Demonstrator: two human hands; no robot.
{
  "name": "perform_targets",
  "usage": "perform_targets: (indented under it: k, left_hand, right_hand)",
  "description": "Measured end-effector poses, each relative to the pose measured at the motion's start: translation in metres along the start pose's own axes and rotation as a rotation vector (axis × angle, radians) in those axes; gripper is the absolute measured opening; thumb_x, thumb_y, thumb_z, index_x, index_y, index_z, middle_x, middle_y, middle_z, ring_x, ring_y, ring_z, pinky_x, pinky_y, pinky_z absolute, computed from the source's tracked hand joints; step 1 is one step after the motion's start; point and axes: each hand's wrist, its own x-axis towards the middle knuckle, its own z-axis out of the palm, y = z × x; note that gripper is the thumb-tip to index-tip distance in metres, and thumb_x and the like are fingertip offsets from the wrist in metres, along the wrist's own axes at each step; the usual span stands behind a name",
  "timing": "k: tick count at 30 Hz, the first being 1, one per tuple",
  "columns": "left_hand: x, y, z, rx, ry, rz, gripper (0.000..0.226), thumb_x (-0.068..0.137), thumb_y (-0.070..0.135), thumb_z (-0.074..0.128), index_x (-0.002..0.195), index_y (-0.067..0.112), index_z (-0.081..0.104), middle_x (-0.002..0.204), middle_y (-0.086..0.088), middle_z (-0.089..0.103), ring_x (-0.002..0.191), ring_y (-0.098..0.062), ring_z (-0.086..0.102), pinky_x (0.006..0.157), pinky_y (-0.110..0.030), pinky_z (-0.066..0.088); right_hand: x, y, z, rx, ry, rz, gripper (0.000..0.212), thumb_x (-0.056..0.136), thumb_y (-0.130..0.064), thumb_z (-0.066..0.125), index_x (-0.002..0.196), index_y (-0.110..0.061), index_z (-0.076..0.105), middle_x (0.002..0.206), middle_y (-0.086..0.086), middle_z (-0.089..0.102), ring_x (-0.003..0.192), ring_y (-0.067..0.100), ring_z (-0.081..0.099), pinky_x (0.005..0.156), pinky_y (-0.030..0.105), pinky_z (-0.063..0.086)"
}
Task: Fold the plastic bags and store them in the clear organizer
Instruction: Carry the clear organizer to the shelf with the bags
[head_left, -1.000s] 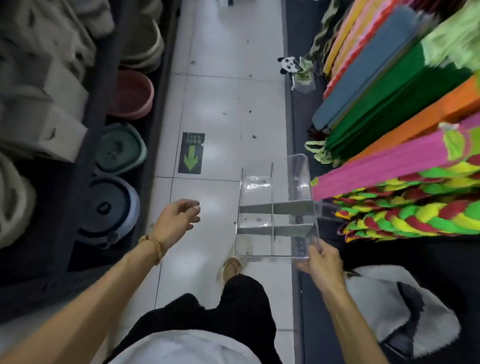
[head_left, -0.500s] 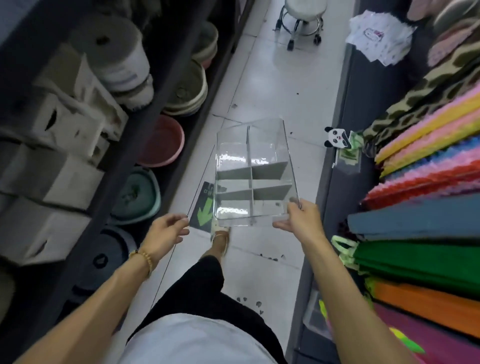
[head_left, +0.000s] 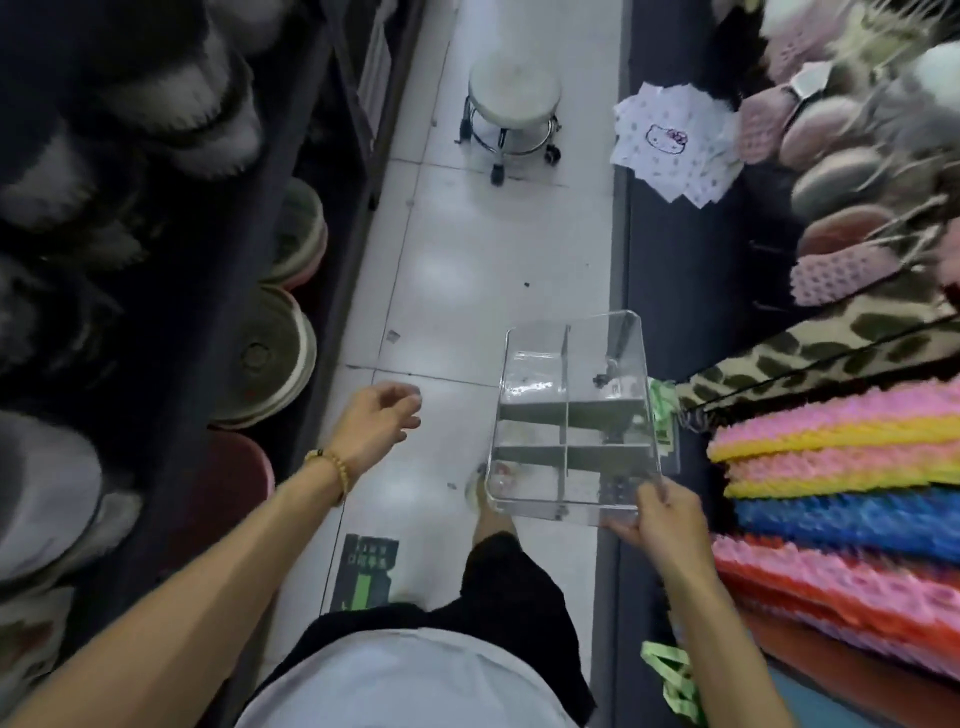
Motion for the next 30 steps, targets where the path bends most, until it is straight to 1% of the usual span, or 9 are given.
perform_targets:
  k: [3, 7, 11, 13, 17, 20, 23, 26, 30]
  left_hand:
    - [0.073, 0.051, 0.015, -0.008, 0.022, -0.040, 0.022, 0.096, 0.014, 0.052, 0.114, 0.004, 0.058, 0.107, -0.010, 0.063, 0.091, -0.021, 0.063, 0.078, -0.029, 0.049]
    - [0.139, 0.116, 0.014, 0.008, 0.064, -0.120, 0.026, 0.096, 0.015, 0.053, 0.119, 0.004, 0.058, 0.113, -0.011, 0.062, 0.098, -0.023, 0.064, 0.085, -0.033, 0.049]
    - [0.199, 0.176, -0.002, -0.067, 0.141, -0.176, 0.023, 0.095, 0.014, 0.054, 0.115, 0.005, 0.060, 0.107, -0.012, 0.065, 0.097, -0.024, 0.065, 0.084, -0.033, 0.050]
    - [0.238, 0.202, -0.011, -0.110, 0.180, -0.196, 0.017, 0.095, 0.012, 0.054, 0.109, 0.006, 0.062, 0.098, -0.011, 0.065, 0.087, -0.020, 0.064, 0.074, -0.028, 0.050]
    - [0.337, 0.253, -0.031, -0.173, 0.201, -0.238, 0.009, 0.094, 0.006, 0.053, 0.093, 0.008, 0.061, 0.087, -0.010, 0.060, 0.076, -0.020, 0.059, 0.055, -0.021, 0.044]
    - [0.430, 0.303, -0.045, -0.129, 0.166, -0.232, 0.008, 0.094, 0.009, 0.054, 0.097, 0.007, 0.062, 0.086, -0.007, 0.060, 0.077, -0.020, 0.059, 0.057, -0.022, 0.044]
    - [0.515, 0.376, -0.051, -0.048, 0.110, -0.189, 0.010, 0.095, 0.011, 0.054, 0.099, 0.009, 0.063, 0.085, -0.004, 0.062, 0.074, -0.015, 0.060, 0.064, -0.025, 0.046]
    - [0.588, 0.463, -0.048, 0.024, 0.001, -0.124, 0.007, 0.095, 0.015, 0.054, 0.098, 0.016, 0.061, 0.094, -0.005, 0.064, 0.081, -0.016, 0.063, 0.076, -0.030, 0.048]
    - [0.677, 0.564, -0.023, 0.085, -0.120, -0.020, 0.013, 0.095, 0.014, 0.053, 0.106, 0.010, 0.059, 0.096, -0.006, 0.062, 0.081, -0.016, 0.061, 0.074, -0.026, 0.046]
  right_hand:
    - [0.084, -0.073, 0.004, -0.016, -0.029, 0.005, 0.020, 0.093, -0.021, 0.041, 0.079, -0.007, 0.045, 0.048, -0.002, 0.051, 0.062, 0.019, 0.073, 0.073, 0.041, 0.045]
    - [0.170, -0.200, 0.016, -0.097, -0.097, -0.049, 0.020, 0.092, -0.017, 0.038, 0.085, -0.007, 0.054, 0.073, 0.007, 0.069, 0.062, 0.017, 0.072, 0.066, 0.038, 0.046]
    - [0.244, -0.334, 0.037, -0.169, -0.174, -0.151, 0.021, 0.098, -0.018, 0.038, 0.089, -0.013, 0.057, 0.077, -0.001, 0.056, 0.064, 0.018, 0.073, 0.058, 0.025, 0.047]
    - [0.285, -0.393, 0.056, -0.181, -0.204, -0.189, 0.019, 0.098, -0.017, 0.039, 0.087, -0.015, 0.054, 0.078, -0.002, 0.051, 0.066, 0.022, 0.073, 0.048, 0.017, 0.041]
    - [0.364, -0.499, 0.102, -0.288, -0.211, -0.255, 0.023, 0.097, -0.018, 0.038, 0.081, -0.015, 0.055, 0.072, 0.002, 0.053, 0.060, 0.022, 0.072, 0.053, 0.028, 0.039]
    - [0.419, -0.562, 0.124, -0.291, -0.210, -0.245, 0.022, 0.097, -0.020, 0.039, 0.083, -0.015, 0.055, 0.073, 0.004, 0.056, 0.060, 0.020, 0.072, 0.057, 0.039, 0.050]
    - [0.458, -0.610, 0.123, -0.219, -0.171, -0.164, 0.023, 0.098, -0.019, 0.039, 0.082, -0.018, 0.055, 0.073, 0.003, 0.058, 0.061, 0.022, 0.072, 0.079, 0.050, 0.054]
    - [0.486, -0.644, 0.104, -0.138, -0.082, -0.056, 0.026, 0.100, -0.021, 0.037, 0.090, -0.009, 0.058, 0.065, 0.003, 0.051, 0.059, 0.016, 0.072, 0.067, 0.037, 0.049]
    - [0.528, -0.677, 0.080, -0.055, 0.050, 0.050, 0.029, 0.098, -0.022, 0.039, 0.086, 0.003, 0.049, 0.078, 0.027, 0.063, 0.059, 0.015, 0.072, 0.062, 0.034, 0.038]
